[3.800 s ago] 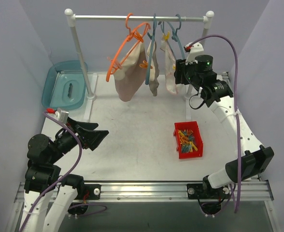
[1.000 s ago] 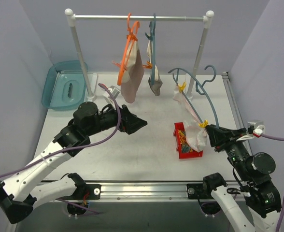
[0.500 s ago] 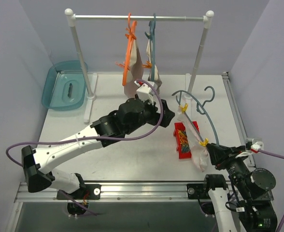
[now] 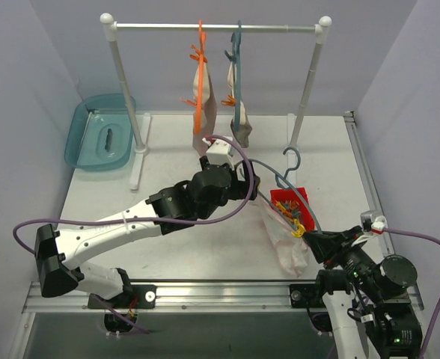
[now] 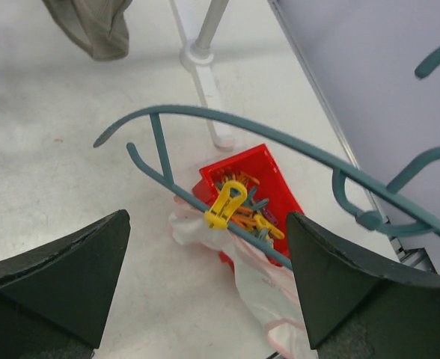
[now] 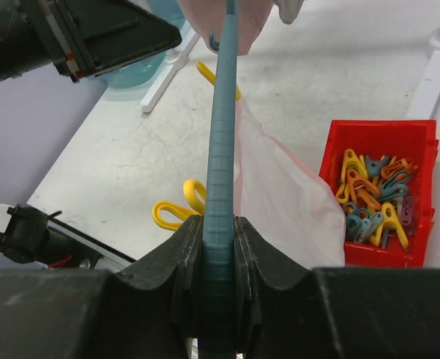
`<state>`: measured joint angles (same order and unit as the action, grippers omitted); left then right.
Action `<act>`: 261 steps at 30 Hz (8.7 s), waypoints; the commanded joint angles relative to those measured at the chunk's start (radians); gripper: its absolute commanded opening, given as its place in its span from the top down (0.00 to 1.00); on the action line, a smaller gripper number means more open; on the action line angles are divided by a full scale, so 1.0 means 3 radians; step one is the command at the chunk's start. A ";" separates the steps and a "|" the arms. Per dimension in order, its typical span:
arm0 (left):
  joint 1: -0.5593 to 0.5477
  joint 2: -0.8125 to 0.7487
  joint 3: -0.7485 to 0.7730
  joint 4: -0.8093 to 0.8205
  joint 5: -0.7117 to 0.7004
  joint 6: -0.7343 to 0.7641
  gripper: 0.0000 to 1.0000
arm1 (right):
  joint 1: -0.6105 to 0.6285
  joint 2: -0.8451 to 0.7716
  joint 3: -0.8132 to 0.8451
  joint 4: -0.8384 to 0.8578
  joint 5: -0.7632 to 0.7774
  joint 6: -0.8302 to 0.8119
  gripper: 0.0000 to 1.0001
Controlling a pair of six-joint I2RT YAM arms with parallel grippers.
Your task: Remove the underwear clipped to the hanger
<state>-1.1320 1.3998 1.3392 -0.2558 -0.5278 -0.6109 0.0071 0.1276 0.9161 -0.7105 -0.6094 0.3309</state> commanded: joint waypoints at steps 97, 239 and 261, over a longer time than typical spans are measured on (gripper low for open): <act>0.1703 -0.0351 -0.2526 0.1533 0.1596 -0.2335 0.06 | 0.5325 0.3215 -0.1024 0.2829 0.5682 0.1602 1.00; 0.1115 -0.1782 -0.2705 0.0479 0.1928 -0.2151 0.73 | 0.5259 0.3629 -0.0829 0.2665 0.5866 0.1510 1.00; 0.1007 -0.1726 -0.3109 0.1179 0.2158 -0.2591 0.19 | 0.5213 0.3721 -0.0829 0.2639 0.6004 0.1683 1.00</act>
<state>-0.8112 0.9089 0.4255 0.0246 0.1081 -1.3338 1.5822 1.2366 0.6655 0.0925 1.0985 0.7933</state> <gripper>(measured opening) 0.807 0.185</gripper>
